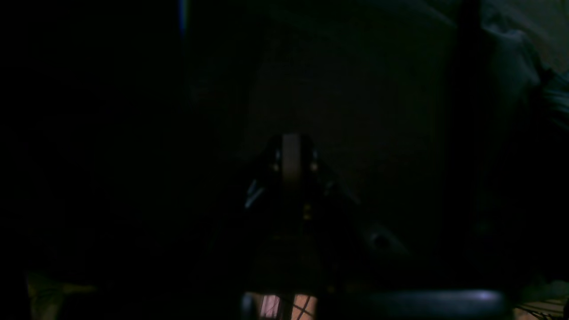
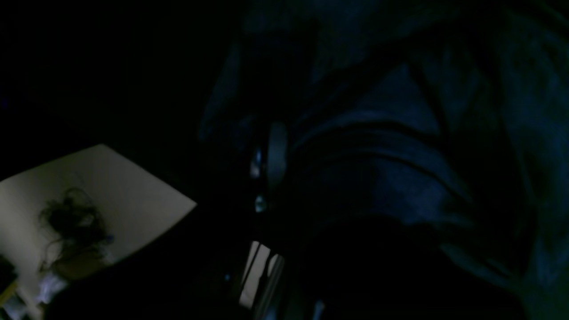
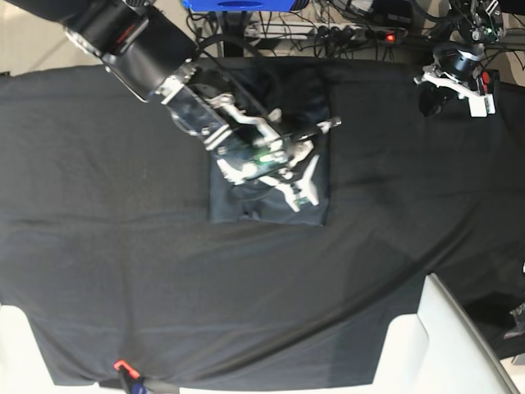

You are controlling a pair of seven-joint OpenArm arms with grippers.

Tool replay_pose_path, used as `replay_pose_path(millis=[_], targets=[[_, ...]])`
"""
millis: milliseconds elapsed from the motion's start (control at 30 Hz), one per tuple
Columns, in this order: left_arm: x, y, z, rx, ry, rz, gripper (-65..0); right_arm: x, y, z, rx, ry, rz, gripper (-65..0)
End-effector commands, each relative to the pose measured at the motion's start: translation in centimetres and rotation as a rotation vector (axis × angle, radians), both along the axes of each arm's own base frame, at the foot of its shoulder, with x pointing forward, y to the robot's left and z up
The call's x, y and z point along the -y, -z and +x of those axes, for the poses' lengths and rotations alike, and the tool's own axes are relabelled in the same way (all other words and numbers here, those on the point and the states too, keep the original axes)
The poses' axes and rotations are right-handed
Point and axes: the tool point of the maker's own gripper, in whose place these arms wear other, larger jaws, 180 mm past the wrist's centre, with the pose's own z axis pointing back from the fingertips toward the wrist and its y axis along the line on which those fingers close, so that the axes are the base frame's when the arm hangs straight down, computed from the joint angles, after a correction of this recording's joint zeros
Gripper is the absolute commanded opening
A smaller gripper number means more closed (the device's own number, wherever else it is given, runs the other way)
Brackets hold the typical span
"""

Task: Fold the T-shirt properly
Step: 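Lay the folded side onto the shirt body with the right gripper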

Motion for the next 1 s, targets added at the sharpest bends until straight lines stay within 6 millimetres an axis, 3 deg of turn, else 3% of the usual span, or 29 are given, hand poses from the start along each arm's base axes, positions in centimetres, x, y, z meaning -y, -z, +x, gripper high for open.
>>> replay_pose_path(millis=[0,433,633,700,867,967], targets=[[-0.7,-1.1,0.6,0.041,0.001,0.015,-65.0,-1.1,-1.5,1.2,0.044,0.0,0.022,-64.5],[-0.7,-1.0,0.6,0.039,0.001,0.014,-65.0,0.8,0.0,2.3,0.106,0.1,-0.207,-64.7],[-0.9,0.3,0.2,0.013,-0.026,-0.012,-65.0,0.7,-0.2,2.3,0.116,0.122,-0.21,-63.9],[-0.9,0.9,-0.1,-0.002,-0.04,-0.026,-65.0,0.0,-0.6,2.2,0.121,0.113,-0.19,-59.4],[-1.0,1.4,-0.3,-0.013,-0.05,-0.036,-65.0,-0.8,-1.5,2.2,0.137,0.098,-0.156,-35.6],[-1.0,1.4,-0.2,-0.01,-0.05,-0.036,-65.0,-1.4,-1.8,2.4,0.154,0.074,-0.135,-33.6]])
